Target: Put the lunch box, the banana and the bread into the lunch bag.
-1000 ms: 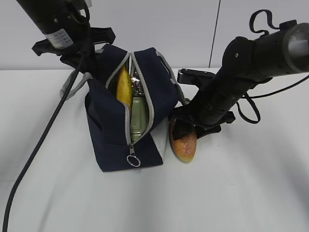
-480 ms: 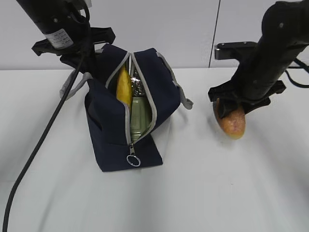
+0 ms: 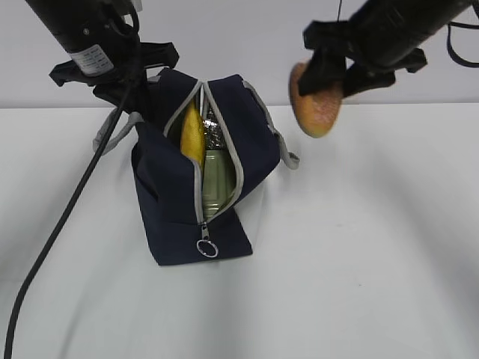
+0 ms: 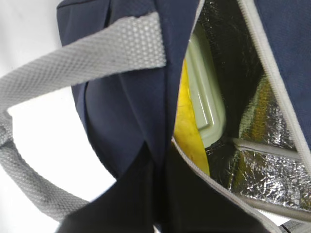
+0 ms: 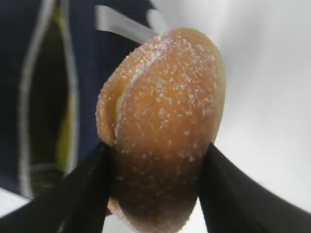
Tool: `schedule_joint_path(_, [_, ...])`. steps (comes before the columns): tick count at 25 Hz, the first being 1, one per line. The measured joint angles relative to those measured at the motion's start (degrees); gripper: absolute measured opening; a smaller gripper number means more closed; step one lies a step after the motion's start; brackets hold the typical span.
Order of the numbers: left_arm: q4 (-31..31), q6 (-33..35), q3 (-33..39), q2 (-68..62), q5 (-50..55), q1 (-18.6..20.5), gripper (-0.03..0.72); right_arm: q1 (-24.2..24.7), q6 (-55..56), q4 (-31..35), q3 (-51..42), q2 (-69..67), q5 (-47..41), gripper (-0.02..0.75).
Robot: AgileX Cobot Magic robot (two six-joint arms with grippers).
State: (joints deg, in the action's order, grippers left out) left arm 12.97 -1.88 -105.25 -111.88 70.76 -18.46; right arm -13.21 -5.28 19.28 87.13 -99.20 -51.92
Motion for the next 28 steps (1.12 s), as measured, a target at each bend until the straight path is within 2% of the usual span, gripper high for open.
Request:
schedule_joint_path(4, [0.0,0.0,0.0,0.0,0.0,0.0,-0.001,-0.98,-10.09,18.53,2.24,0.0,-1.4,0.4])
schedule_joint_path(8, [0.05,0.0,0.0,0.0,0.0,0.0,-0.001,-2.44,-14.18,27.15,2.6,-1.5,-1.63,0.4])
schedule_joint_path(16, [0.11,0.0,0.0,0.0,0.0,0.0,-0.001,-5.03,-15.5,32.02,2.6,-8.55,-1.63,0.4])
schedule_joint_path(28, [0.23,0.0,-0.04,0.0,0.0,0.0,-0.001,-6.49,-16.25,33.41,7.08,-16.74,-0.41,0.4])
